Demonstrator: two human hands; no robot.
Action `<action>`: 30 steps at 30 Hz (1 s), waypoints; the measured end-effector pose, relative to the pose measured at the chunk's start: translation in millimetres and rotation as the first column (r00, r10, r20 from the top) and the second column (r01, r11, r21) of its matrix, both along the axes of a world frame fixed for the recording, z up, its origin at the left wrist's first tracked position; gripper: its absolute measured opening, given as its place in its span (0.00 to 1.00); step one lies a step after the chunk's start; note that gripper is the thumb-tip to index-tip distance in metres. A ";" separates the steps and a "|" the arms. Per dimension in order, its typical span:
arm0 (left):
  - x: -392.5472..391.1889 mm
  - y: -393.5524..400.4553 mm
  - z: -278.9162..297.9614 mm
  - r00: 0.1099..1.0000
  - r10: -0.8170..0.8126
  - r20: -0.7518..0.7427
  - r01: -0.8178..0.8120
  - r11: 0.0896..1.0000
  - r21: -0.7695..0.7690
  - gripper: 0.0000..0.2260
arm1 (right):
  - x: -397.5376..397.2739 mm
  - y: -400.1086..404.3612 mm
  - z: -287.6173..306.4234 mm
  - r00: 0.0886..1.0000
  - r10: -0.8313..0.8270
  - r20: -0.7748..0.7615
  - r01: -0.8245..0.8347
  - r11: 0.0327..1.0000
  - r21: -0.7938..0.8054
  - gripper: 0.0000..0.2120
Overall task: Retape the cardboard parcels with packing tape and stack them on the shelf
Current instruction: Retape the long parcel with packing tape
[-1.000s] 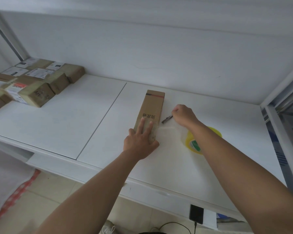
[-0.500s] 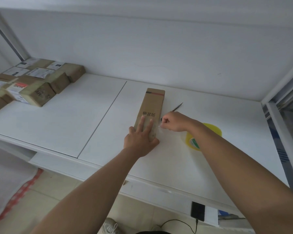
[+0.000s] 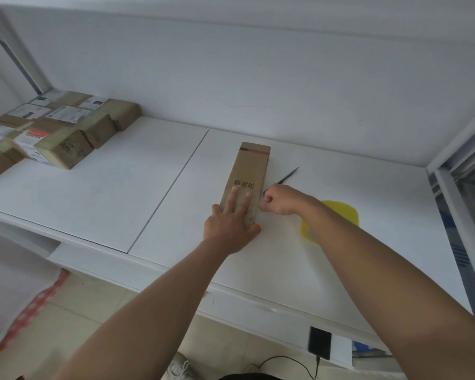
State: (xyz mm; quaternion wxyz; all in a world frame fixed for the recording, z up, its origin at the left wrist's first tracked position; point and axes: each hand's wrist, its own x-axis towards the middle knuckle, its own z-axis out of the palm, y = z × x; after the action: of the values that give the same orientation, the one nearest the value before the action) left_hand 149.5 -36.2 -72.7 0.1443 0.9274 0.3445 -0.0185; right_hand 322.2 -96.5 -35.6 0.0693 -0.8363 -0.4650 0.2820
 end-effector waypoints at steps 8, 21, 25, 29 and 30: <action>-2.4 5.5 2.5 1.000 -0.022 -0.007 0.022 1.000 -0.018 0.34 | 8.6 -4.0 0.4 0.999 -0.034 0.019 0.034 0.999 -0.003 0.12; -20.6 33.2 0.1 1.000 0.003 0.005 -0.003 0.998 0.060 0.35 | 8.8 -16.3 8.4 0.995 0.053 -0.079 -0.054 0.999 -0.002 0.06; -21.7 24.8 -1.7 0.996 0.004 0.089 -0.013 0.994 0.105 0.37 | 1.4 -9.5 -0.7 0.985 0.170 0.031 -0.164 0.977 -0.136 0.05; -22.7 25.1 -1.5 0.995 0.027 0.095 -0.035 0.996 0.083 0.36 | -1.4 -3.5 -5.2 0.976 0.189 0.107 -0.162 0.963 -0.214 0.04; -23.9 26.4 -2.2 0.995 0.027 0.092 -0.035 0.996 0.085 0.36 | -1.2 -3.0 -5.7 0.976 0.182 0.121 -0.152 0.962 -0.225 0.07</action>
State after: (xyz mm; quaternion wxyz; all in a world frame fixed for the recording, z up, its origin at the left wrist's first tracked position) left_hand 125.6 -9.8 -74.9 0.1196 0.9272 0.3526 0.0408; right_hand 320.9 -99.5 -41.3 -0.0784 -0.8144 -0.5046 0.2756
